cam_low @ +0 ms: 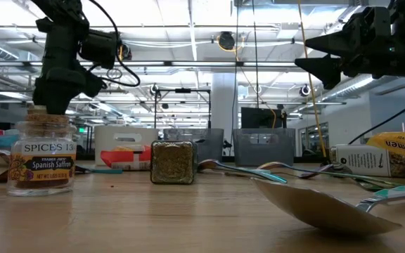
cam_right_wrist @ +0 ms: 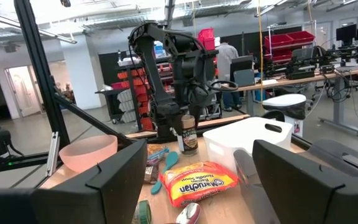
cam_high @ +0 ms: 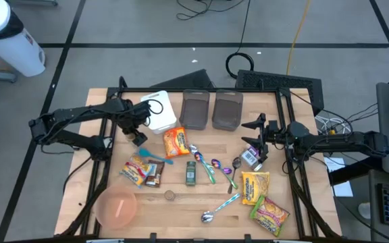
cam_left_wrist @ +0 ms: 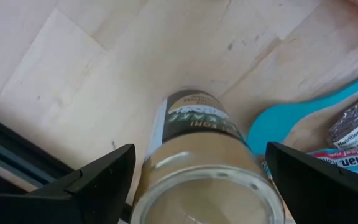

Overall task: Pick & Place Food Item
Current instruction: Put the gold seasoning bottle into the left black bin

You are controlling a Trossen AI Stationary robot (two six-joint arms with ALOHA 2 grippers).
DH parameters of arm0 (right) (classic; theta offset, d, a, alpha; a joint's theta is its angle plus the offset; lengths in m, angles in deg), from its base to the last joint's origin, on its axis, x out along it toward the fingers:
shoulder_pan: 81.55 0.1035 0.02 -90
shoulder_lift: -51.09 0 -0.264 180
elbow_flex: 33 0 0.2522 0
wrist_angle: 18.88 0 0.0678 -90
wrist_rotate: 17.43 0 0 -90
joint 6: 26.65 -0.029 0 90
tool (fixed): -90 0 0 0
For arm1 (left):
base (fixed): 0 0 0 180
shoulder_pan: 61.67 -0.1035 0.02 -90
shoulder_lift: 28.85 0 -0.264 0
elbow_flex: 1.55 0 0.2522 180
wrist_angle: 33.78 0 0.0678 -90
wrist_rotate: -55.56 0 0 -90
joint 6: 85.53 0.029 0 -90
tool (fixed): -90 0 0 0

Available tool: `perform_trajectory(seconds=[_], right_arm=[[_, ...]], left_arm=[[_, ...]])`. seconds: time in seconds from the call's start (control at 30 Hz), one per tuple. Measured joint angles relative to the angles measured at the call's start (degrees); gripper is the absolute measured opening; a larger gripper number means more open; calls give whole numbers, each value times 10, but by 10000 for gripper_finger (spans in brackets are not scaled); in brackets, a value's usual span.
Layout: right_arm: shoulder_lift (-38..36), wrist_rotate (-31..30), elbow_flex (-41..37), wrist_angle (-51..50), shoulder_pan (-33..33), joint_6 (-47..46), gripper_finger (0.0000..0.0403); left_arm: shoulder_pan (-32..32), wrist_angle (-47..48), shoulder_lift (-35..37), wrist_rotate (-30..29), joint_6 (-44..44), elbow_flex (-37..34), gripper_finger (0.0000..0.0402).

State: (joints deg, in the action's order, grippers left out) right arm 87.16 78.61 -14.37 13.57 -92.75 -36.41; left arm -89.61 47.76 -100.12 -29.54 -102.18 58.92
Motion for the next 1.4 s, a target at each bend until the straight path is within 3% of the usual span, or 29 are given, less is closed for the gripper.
perform_trajectory(seconds=[0.3,0.6,0.9,1.07,1.4], right_arm=[[0,-1,0,-9,0,0,283],[0,-2,0,-9,0,0,283],[0,-2,0,-9,0,0,283],[0,-2,0,-8,0,0,283],[0,-2,0,-6,0,0,283]], left_arm=[[0,18,0,-3,-6,-2,362],[0,18,0,-4,-5,-2,279],[0,30,0,-3,23,-3,291],[0,44,0,-3,43,6,279],[0,128,0,-4,55,108,279]])
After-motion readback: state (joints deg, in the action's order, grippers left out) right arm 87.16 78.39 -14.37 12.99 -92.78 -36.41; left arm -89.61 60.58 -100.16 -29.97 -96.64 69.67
